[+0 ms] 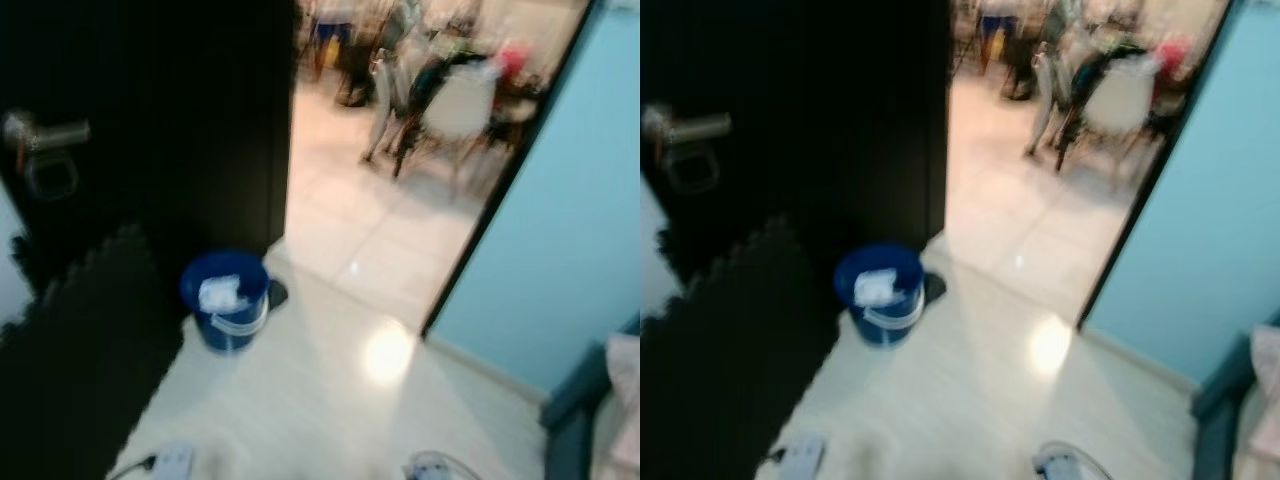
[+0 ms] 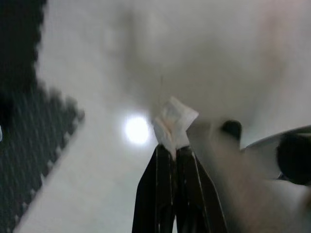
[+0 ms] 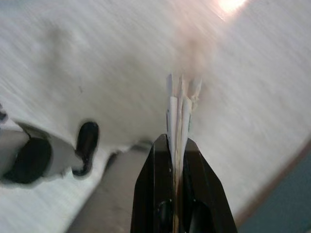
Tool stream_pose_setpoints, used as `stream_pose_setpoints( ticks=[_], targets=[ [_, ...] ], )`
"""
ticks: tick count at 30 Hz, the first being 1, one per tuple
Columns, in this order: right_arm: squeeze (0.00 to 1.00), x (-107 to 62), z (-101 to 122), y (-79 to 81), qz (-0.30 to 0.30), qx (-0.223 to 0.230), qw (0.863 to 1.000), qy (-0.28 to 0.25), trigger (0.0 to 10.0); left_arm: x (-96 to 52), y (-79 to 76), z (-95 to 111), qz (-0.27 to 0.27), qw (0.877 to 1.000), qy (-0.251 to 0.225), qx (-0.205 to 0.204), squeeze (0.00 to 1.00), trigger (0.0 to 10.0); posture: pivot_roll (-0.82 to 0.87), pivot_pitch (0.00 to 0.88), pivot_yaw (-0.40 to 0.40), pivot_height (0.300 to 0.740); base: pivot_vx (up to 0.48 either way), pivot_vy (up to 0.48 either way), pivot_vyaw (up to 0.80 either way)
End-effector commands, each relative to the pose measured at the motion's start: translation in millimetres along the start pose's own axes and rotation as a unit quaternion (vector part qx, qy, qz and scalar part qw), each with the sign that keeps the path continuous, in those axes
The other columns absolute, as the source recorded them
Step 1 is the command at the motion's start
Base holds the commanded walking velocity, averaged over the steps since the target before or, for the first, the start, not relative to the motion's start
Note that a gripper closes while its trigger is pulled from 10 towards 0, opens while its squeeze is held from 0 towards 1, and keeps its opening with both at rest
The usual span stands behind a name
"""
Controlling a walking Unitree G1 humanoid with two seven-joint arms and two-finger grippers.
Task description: Clean up the room
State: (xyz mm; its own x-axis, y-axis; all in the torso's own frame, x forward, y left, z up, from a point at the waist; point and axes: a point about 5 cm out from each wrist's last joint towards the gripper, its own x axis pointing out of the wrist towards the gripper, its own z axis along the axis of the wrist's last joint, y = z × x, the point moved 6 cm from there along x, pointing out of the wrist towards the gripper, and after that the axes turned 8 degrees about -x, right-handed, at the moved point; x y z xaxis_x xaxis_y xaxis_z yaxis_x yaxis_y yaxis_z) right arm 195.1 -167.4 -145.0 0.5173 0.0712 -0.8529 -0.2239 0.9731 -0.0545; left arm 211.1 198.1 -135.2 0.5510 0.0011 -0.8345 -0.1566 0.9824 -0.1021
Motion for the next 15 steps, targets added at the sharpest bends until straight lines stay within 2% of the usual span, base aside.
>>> stream_pose_setpoints(
  ticks=[1, 5, 11, 14, 15],
  targets=[
    [0.00, -4.1, -22.6, -5.9, -0.010, 0.009, 0.999, 0.030, 10.0, 1.1, -3.1, 8.2, -0.005, 1.000, -0.009, -0.008, 0.00, 10.0, 0.08, 0.000, -0.069, 0.735, 0.480, 0.000, 0.79],
    [0.00, -4.2, -22.4, -6.8, -0.015, 0.013, 0.999, 0.028, 10.0, 1.1, -0.8, 12.0, -0.005, 1.000, -0.012, -0.008, 0.00, 10.0, 0.08, 0.000, -0.067, 0.735, 0.480, 0.000, 0.74],
    [0.00, -12.7, -36.1, -37.9, -0.034, 0.025, 0.998, 0.035, 10.0, -2.1, 14.9, 10.2, 0.001, 1.000, -0.011, -0.007, 0.00, 10.0, 0.08, 0.000, -0.067, 0.735, 0.480, 0.000, 0.00],
    [0.00, -14.2, -37.9, -42.2, -0.035, 0.026, 0.998, 0.036, 10.0, -2.7, 16.8, 8.8, 0.002, 1.000, -0.010, -0.007, 0.00, 10.0, 0.08, 0.000, -0.067, 0.735, 0.480, 0.000, 0.00],
    [0.00, -16.9, -41.4, -49.9, -0.039, 0.027, 0.998, 0.037, 10.0, -3.4, 19.1, 6.7, 0.003, 1.000, -0.009, -0.007, 0.00, 10.0, 0.08, 0.000, -0.067, 0.735, 0.480, 0.000, 0.00]
  ],
)
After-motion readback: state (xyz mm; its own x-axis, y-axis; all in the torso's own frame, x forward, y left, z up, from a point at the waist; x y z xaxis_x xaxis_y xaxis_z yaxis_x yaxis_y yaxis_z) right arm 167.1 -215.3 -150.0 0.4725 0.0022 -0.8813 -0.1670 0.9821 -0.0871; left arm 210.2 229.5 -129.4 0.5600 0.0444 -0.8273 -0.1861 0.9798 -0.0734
